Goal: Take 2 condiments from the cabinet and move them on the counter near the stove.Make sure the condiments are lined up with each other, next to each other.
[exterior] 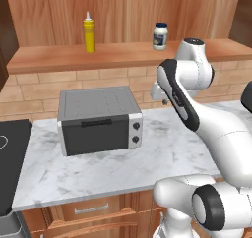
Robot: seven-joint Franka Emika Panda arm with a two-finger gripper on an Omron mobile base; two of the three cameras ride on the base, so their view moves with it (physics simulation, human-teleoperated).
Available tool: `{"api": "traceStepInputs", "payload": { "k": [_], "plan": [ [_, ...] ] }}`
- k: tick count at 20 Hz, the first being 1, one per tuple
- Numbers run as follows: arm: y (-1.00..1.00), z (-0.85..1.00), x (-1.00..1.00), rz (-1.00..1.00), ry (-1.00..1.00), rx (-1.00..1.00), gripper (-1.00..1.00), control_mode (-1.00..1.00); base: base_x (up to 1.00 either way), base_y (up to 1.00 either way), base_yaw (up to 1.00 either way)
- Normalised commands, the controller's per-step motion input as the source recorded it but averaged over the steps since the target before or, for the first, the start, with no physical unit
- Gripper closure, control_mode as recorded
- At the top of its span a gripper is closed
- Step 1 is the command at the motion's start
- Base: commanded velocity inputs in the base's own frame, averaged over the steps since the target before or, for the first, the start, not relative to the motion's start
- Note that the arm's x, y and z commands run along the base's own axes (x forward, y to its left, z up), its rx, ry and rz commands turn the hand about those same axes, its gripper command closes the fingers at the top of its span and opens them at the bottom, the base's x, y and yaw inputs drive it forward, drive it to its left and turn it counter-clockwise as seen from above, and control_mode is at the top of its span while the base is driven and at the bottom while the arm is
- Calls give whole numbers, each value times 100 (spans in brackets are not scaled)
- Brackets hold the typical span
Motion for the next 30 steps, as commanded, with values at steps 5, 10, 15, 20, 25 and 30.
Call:
{"api": "traceStepInputs", "payload": {
  "k": [5, 10, 15, 20, 25, 30],
  "plan": [
    [0, 0, -21, 0, -3, 0, -100, -100, 0, 0, 0],
    [0, 19, -64, 0, -33, 0, -100, -100, 0, 0, 0],
    [0, 67, -47, 0, -33, 2, -100, -100, 0, 0, 0],
    [0, 76, -23, 0, -15, 0, -100, -100, 0, 0, 0],
    [0, 82, -12, 0, -8, 0, -100, -100, 0, 0, 0],
    [-5, 70, -1, -1, -1, 0, -100, -100, 0, 0, 0]
  ]
}}
